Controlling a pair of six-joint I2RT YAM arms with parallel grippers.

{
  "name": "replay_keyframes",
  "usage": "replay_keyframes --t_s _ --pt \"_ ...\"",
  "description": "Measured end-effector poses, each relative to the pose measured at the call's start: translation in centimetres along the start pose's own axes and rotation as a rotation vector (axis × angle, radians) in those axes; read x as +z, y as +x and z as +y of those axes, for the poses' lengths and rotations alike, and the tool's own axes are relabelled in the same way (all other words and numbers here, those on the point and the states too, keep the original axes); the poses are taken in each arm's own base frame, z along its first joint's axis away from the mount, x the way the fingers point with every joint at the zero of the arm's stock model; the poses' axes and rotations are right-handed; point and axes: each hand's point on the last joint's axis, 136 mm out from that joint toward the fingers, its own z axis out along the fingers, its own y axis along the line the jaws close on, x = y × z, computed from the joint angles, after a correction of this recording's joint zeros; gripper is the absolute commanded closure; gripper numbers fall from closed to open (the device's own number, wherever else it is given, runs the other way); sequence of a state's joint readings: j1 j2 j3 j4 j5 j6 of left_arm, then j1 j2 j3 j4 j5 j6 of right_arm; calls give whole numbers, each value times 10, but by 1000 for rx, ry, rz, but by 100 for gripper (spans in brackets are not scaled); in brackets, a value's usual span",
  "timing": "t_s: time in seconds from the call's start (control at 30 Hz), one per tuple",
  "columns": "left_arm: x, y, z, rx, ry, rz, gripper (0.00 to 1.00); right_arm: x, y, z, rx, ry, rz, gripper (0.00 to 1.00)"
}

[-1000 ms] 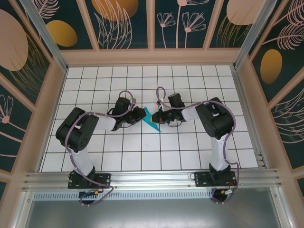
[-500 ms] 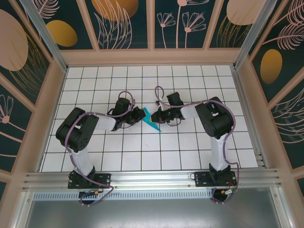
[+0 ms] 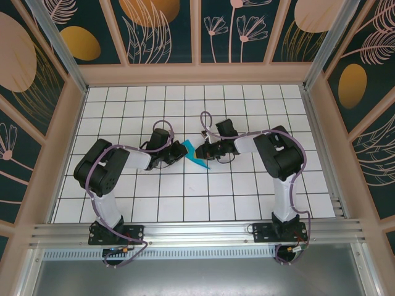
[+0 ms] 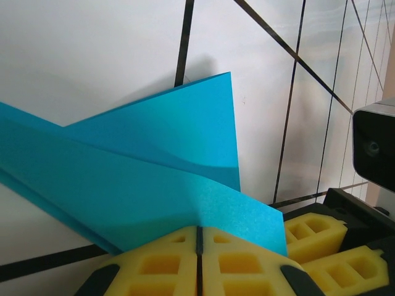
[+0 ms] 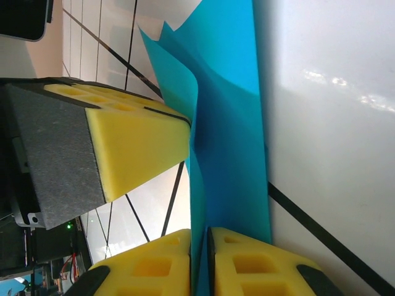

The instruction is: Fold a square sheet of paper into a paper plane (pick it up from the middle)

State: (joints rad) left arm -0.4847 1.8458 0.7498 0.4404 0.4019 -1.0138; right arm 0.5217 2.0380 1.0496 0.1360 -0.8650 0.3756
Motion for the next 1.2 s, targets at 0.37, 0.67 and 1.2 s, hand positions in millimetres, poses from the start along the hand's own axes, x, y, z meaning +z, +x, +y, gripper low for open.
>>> replay_keyframes --t_s 0.37,0.67,1.2 --pt "0 0 1 0 -2 -2 90 -4 1 7 3 20 2 76" --pt "0 0 2 -1 -4 -1 90 -15 5 18 7 34 2 79" --pt "-5 2 -3 4 13 3 84 -15 27 -1 57 85 40 96"
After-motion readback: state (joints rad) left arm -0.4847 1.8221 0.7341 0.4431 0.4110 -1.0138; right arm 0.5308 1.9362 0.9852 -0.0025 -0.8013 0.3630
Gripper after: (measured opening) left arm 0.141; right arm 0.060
